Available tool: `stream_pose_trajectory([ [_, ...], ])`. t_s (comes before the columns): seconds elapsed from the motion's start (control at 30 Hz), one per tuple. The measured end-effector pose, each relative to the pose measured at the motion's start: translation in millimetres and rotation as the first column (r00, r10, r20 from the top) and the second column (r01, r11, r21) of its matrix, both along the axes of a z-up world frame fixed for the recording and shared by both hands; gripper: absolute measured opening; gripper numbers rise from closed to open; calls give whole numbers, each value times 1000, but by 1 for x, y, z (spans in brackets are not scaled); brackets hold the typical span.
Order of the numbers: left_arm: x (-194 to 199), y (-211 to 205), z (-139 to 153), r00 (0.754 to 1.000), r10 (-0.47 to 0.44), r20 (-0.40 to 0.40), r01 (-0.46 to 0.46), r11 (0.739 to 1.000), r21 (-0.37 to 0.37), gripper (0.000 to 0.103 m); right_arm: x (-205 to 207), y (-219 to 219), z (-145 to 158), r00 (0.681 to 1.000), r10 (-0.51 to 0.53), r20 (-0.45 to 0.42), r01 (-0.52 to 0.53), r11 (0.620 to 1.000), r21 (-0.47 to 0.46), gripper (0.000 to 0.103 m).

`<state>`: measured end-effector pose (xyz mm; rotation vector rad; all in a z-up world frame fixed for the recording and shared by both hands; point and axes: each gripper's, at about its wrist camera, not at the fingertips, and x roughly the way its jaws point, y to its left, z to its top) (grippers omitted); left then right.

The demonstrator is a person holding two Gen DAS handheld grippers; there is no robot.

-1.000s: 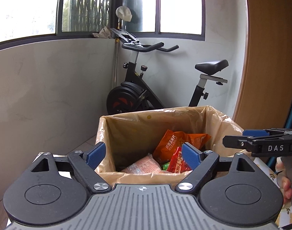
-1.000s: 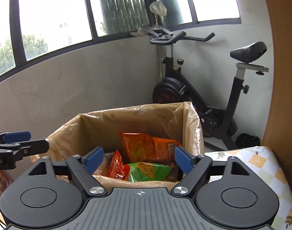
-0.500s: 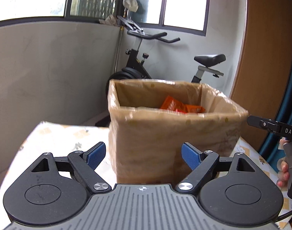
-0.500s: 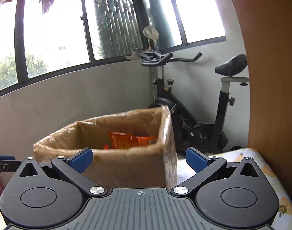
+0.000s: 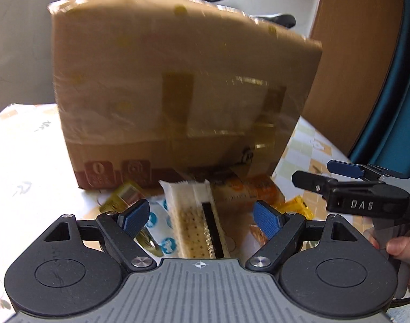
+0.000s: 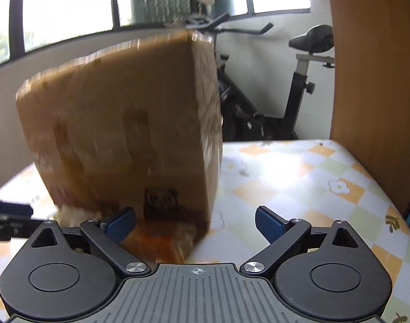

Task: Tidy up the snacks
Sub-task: 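Move both open tools back from the box to the snack pile, then grasp the white cracker packet with the left tool while the right tool moves to a yellow snack bar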

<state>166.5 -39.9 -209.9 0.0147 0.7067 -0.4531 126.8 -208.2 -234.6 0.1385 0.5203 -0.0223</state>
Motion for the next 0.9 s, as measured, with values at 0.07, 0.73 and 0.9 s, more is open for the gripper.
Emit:
stream_pose_trajectory([
  [0.07,2,-7,-8,1000,0,-8,0,1000,17,86,-1,0,-11,1000,5,-24,-5,1000,4,87],
  [0.73,15,-35,-26,1000,21,-12,-20,992,127,84,-6,-16,-31,998,-40,-41,44,994,103,85],
  [0.9,14,-38,-28,999,38,2,-38,987,158,72,-6,-17,-32,998,-44,-39,49,992,113,85],
])
